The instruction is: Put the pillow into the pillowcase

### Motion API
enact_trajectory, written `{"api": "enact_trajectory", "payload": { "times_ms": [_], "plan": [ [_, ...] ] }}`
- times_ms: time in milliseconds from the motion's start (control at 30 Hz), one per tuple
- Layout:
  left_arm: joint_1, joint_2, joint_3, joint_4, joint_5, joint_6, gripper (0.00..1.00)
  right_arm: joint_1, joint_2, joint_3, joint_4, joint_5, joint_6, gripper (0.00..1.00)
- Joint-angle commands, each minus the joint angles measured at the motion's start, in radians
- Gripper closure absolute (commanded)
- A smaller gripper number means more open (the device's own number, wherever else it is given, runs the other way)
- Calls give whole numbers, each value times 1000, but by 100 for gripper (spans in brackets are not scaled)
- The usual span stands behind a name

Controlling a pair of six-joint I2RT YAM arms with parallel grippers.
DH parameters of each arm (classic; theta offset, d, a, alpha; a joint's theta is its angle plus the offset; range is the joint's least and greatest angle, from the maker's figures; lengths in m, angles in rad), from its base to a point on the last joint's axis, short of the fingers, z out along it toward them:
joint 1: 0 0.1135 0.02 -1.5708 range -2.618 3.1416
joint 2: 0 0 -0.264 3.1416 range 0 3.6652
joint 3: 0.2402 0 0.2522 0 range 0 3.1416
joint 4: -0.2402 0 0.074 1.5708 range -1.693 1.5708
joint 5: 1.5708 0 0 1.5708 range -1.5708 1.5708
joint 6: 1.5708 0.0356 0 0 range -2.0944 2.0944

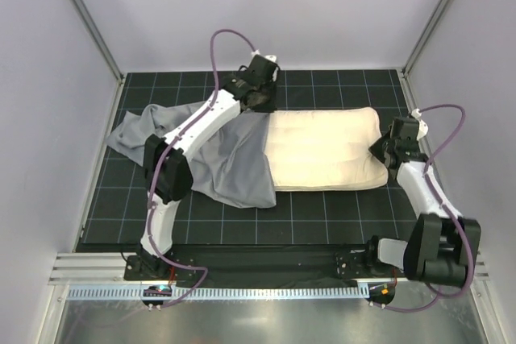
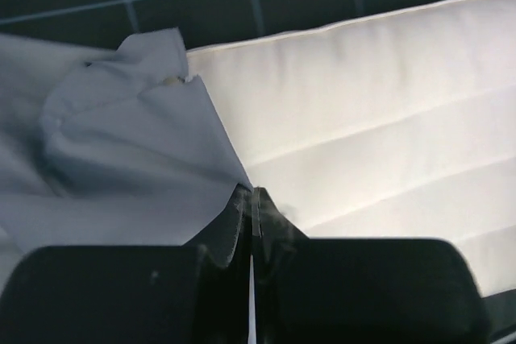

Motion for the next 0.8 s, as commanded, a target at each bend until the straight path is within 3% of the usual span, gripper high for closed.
{"api": "enact_trajectory", "payload": {
  "times_ms": [0,133,200,400,467,500,533,567,633,667,733,767],
  "plan": [
    [-101,45,122,-30,44,56,100,46,-177,-65,-13,-134,-36,96],
    [-171,142,260,-96,62,55,100,103,-357,-181,56,-305,-9,96],
    [-176,166,282,-105,129,42,100,150,-429,-202,58,-317,0,96],
    [-176,105,138,-107,104,67,100,160,-449,-186,-43,-309,-62,96],
    [-176,67,118,-160,23,84,97,160,-434,-185,-69,-269,-72,85],
    [-178,55,105,-177,-16,87,96,160,-416,-179,-86,-251,-75,70],
    [-176,35,72,-200,-80,90,94,160,-409,-166,-109,-232,-76,46],
    [-178,0,55,-208,-105,95,90,160,-402,-163,-114,-219,-82,36],
    [-176,-42,-6,-222,-175,92,84,158,-374,-150,-129,-163,-87,24],
    [-178,-83,-30,-222,-194,88,73,155,-360,-140,-137,-147,-90,16],
    [-178,-117,-62,-223,-223,75,58,150,-312,-110,-169,-82,-95,10],
    [-187,-135,-92,-219,-236,73,44,143,-291,-104,-175,-68,-95,8]
  ]
}}
